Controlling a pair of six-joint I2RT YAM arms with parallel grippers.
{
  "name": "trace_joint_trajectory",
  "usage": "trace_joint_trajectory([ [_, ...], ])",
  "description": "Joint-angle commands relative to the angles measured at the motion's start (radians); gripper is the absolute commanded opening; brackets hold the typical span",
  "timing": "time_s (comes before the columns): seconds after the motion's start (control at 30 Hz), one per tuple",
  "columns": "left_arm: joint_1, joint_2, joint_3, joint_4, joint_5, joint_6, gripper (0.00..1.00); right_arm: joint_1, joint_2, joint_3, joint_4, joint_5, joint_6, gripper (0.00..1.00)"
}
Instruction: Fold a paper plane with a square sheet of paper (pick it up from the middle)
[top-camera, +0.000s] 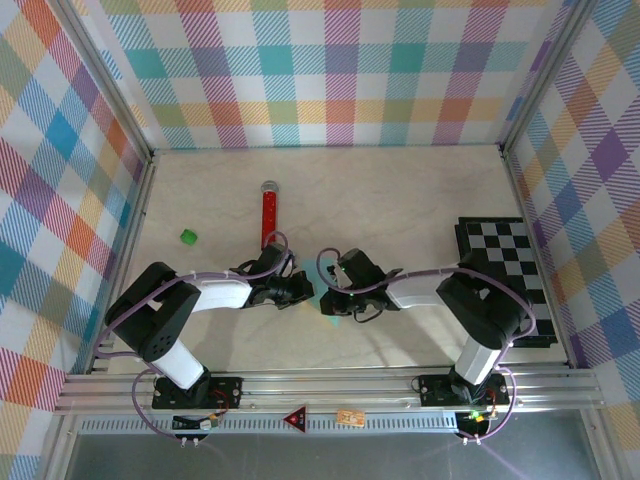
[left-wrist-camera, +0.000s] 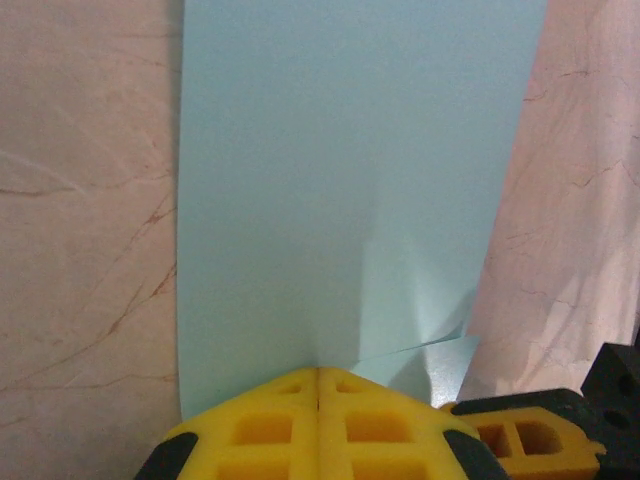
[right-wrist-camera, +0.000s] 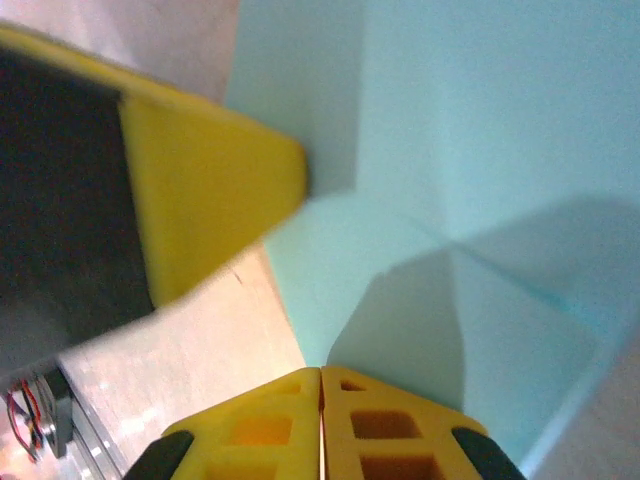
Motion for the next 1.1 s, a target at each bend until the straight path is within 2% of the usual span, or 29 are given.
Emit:
trace_joint_trajectory([
  [0.0, 0.01, 0.025, -0.032, -0.077, -0.04, 0.01, 0.01, 0.005, -0.058, -0.033, -0.088, -0.023, -0.048, 0.11],
  [0.17, 0.01, 0.033, -0.031, -0.063, -0.032, 0.006, 0.0, 0.005, -0.043, 0.04, -0.037, -0.091, -0.02, 0.07],
  [0.3, 0.01, 0.039, -0.014, -0.091, -0.011, 0.003, 0.0, 0.005, 0.027, 0.081, 0.038, -0.091, 0.03, 0.03],
  [0.37, 0.01, 0.038, -0.018, -0.088, -0.008, 0.002, 0.0, 0.007, 0.048, 0.078, 0.053, -0.054, 0.048, 0.02],
  [0.5, 0.011, 0.037, -0.025, -0.086, -0.018, -0.007, 0.0, 0.008, 0.083, 0.065, 0.002, -0.058, 0.023, 0.02],
  [0.8, 0.015, 0.036, -0.008, -0.115, -0.021, 0.01, 0.0, 0.008, -0.086, -0.16, 0.001, -0.078, 0.046, 0.02],
  [0.97, 0.016, 0.034, -0.009, -0.112, -0.021, 0.014, 0.0, 0.007, -0.145, -0.229, 0.002, -0.096, 0.055, 0.03],
  [1.07, 0.016, 0.031, -0.011, -0.109, -0.024, 0.014, 0.0, -0.001, -0.206, -0.209, -0.036, -0.097, 0.044, 0.03],
])
